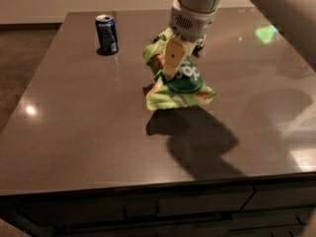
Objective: Move green rice chip bag near green jalapeno chip bag
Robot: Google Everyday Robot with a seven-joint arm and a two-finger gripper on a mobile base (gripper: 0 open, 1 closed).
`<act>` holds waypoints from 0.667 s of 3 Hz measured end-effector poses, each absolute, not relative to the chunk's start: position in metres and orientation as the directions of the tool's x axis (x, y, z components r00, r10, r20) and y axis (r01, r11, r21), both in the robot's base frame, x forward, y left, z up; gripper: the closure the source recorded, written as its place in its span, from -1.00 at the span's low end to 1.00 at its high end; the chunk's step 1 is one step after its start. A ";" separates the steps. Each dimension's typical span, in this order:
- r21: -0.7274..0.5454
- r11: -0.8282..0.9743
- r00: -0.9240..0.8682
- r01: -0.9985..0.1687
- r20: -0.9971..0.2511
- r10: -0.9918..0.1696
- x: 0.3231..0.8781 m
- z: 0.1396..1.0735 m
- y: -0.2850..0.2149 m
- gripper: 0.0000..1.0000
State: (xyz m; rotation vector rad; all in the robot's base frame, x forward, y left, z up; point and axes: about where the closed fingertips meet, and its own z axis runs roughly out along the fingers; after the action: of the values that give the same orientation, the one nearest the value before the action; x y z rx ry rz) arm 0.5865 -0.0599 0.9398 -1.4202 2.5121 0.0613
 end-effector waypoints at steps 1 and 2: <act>-0.110 0.524 -0.484 -0.845 -0.262 -0.835 0.622 0.951 -0.077 1.00; -0.131 0.528 -0.482 -0.839 -0.269 -0.834 0.652 0.948 -0.095 1.00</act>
Offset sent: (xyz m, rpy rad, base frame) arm 0.0925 -0.0671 0.0077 -0.0274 -0.0350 -0.0110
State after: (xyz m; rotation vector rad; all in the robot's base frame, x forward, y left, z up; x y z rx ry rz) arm 0.6520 -0.0950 0.9482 -1.3951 2.4715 0.0257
